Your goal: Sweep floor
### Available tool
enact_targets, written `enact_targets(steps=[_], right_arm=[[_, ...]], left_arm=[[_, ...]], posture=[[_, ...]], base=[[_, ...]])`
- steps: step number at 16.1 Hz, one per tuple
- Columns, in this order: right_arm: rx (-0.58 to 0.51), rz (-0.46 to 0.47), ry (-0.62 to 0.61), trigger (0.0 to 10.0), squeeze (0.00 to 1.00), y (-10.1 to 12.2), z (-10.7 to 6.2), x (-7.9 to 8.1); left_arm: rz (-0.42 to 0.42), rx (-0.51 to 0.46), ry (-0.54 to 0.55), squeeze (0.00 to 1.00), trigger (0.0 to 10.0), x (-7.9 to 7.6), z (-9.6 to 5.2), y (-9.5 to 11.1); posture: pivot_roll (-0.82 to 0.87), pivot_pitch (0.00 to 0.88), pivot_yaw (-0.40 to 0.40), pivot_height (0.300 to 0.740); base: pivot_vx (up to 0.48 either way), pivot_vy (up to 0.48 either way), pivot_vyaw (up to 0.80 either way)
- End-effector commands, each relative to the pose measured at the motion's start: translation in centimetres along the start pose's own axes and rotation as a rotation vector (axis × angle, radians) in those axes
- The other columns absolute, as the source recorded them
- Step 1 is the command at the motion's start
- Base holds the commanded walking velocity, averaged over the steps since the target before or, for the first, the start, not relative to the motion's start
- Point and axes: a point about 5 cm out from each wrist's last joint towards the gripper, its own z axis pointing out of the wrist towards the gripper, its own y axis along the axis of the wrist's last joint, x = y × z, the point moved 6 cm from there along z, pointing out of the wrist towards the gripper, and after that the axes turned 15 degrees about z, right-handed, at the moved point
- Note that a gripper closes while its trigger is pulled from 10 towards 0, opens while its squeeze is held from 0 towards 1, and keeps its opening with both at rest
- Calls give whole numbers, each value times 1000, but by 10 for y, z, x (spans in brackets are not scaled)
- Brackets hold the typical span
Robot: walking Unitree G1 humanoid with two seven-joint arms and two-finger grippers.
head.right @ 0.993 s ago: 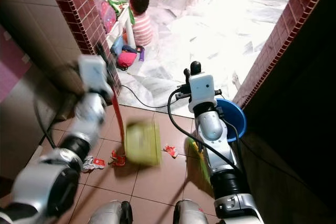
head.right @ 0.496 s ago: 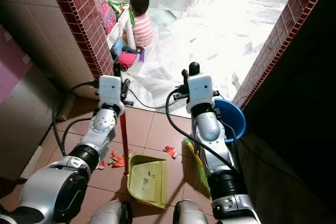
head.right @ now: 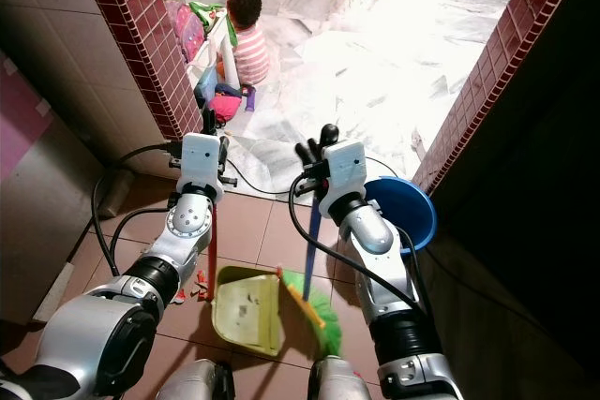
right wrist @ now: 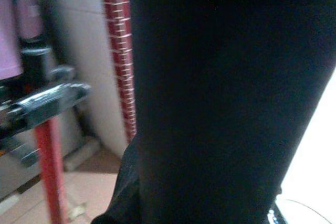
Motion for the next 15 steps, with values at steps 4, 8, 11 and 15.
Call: enact_targets(steps=[4, 8, 11, 15], right_arm=[[35, 58, 170, 10000, 0, 12, 1, 21], [-97, 373, 184, 10000, 0, 58, 11, 23], [-188, 330, 125, 10000, 0, 91, 17, 10], [-272, 136, 45, 10000, 0, 123, 20, -4]], left_arm=[[66, -16, 20, 0, 10000, 10, 3, 1], [-36, -4, -47, 0, 10000, -3, 0, 0], [-129, 38, -103, 0, 10000, -12, -1, -6], [-202, 80, -183, 0, 10000, -26, -4, -11]], posture=[[-161, 73, 55, 740], [-161, 73, 55, 740], [-161, 73, 57, 740], [-162, 69, 57, 740]], base=[[0, 0, 0], [0, 0, 0], [0, 0, 0], [0, 0, 0]])
